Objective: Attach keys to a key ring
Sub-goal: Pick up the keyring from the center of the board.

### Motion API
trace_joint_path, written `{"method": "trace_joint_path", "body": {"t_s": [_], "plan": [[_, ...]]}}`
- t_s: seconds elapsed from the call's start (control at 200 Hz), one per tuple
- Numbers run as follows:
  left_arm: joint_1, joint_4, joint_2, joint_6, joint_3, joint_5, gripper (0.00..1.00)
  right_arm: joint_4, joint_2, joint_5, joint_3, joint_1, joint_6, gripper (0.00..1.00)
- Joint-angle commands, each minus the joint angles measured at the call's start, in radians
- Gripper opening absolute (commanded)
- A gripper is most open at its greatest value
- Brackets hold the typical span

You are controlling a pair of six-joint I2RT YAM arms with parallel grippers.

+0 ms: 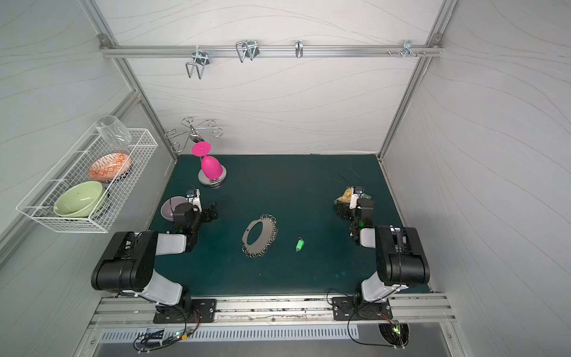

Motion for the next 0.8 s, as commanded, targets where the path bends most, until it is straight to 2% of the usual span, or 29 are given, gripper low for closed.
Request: {"method": "trace_joint_path", "body": {"t_s": [0.0,0.685,0.725,0.795], "plan": [[-0.003,0.026,0.005,0.01,0.026,0.01,1.0,0.018,0.001,-0.011,0.002,-0.006,-0.002,0.99],[-0.005,0.013,-0.004,0.008,0.029,-0.005,1.0,0.021,-0.006,-0.002,0.004,-0.011,0.006,0.99],[-0.013,-0.011,-0.018,-0.004,0.038,-0.063,1.0,-0.069,-0.042,0.048,0.039,-0.002,0.017,0.99],[-0.02,-0.179,-0.07,-0.044,0.108,-0.185,1.0,-0.444,-0.096,0.135,0.209,0.011,0.053,0.99]]}}
